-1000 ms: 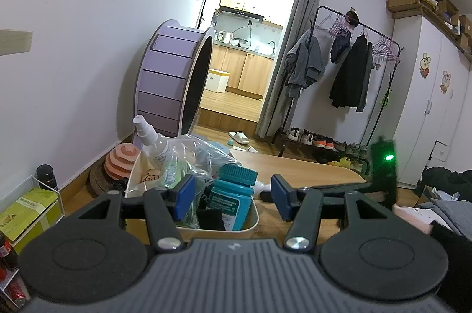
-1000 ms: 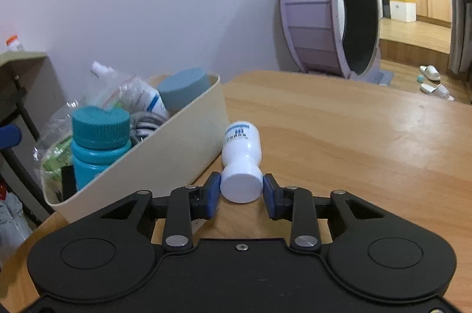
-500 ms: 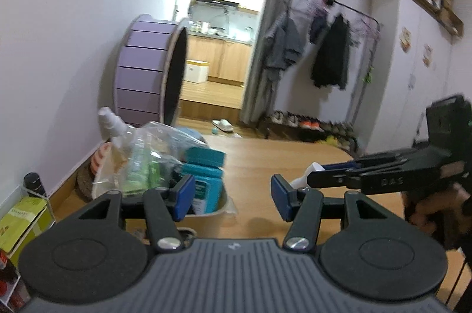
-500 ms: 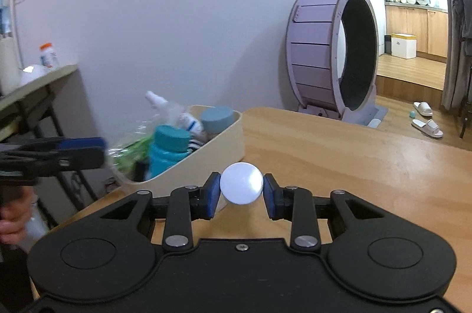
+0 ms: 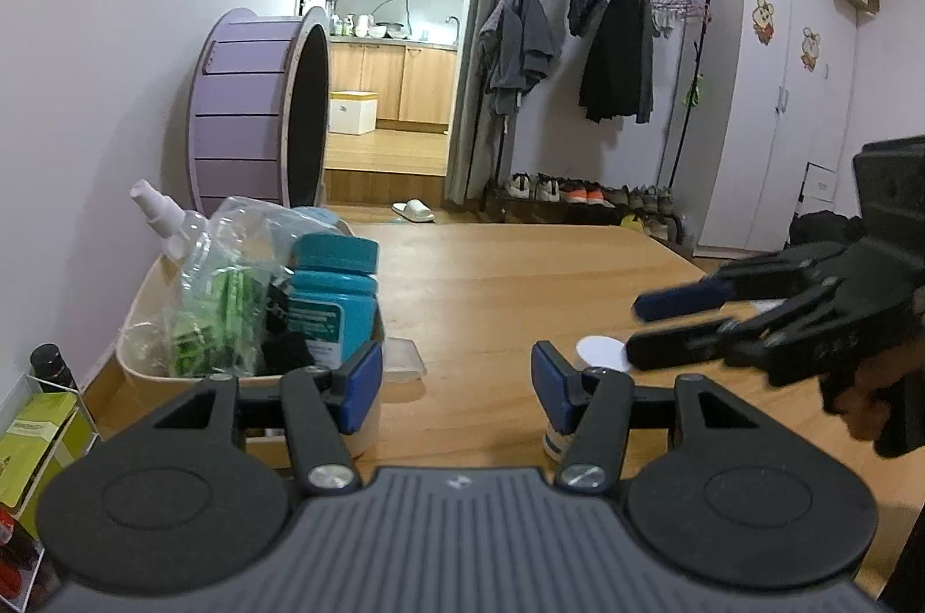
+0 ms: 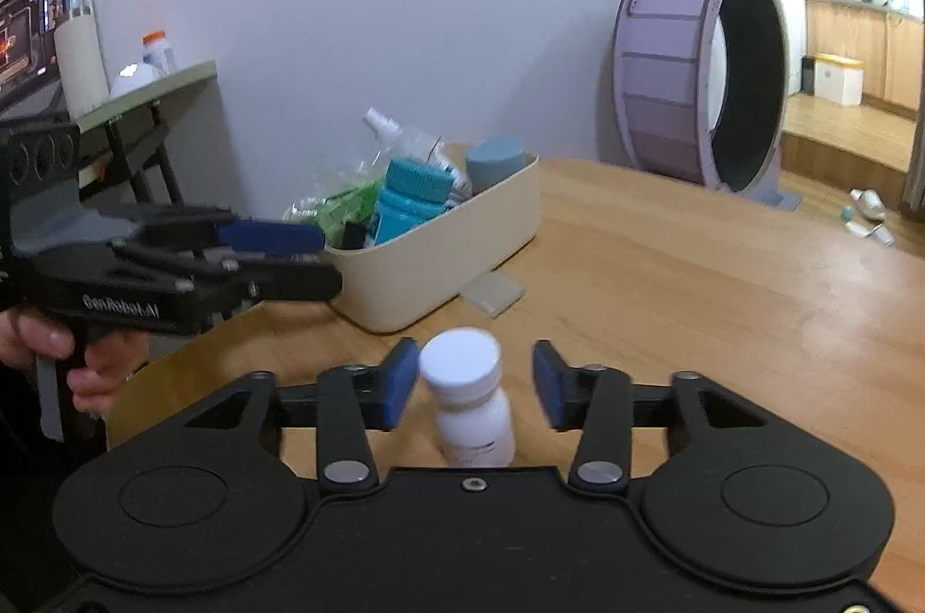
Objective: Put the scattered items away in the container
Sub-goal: 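Stand the roll-on bottle upright on the table and open the right gripper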
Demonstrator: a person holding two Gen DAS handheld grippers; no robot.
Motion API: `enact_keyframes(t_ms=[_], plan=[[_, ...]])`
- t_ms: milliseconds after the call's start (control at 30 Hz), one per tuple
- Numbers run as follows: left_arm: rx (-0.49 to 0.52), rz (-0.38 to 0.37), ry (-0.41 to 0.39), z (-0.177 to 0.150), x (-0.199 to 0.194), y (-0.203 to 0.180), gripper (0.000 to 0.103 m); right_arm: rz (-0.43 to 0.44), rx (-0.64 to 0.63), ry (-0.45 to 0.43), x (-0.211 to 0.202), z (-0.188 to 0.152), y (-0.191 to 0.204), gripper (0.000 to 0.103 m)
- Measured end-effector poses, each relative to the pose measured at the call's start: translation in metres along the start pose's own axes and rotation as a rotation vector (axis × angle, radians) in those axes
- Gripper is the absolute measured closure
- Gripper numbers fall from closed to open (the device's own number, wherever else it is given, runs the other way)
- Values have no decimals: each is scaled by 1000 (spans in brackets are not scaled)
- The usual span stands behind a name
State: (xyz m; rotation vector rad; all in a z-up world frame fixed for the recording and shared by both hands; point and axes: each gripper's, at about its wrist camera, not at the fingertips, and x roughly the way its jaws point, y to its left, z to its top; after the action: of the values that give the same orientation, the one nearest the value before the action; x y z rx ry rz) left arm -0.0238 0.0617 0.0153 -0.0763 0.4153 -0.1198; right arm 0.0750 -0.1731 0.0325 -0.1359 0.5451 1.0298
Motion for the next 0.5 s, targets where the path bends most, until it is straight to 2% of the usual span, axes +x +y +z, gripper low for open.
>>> enact_keyframes(t_ms=[100, 167, 333, 500], plan=[[13, -29, 5, -1, 3, -9, 47, -15, 22, -31, -15, -3, -8, 40], [26, -47, 10, -2, 6, -15, 47, -26, 42, -44, -25, -7, -13, 31], [57, -79, 32, -4, 16, -34, 46, -53, 104, -87, -47, -25, -22, 18], [75, -90, 47, -5, 28, -43, 45, -73, 145, -154, -72, -40, -24, 11]])
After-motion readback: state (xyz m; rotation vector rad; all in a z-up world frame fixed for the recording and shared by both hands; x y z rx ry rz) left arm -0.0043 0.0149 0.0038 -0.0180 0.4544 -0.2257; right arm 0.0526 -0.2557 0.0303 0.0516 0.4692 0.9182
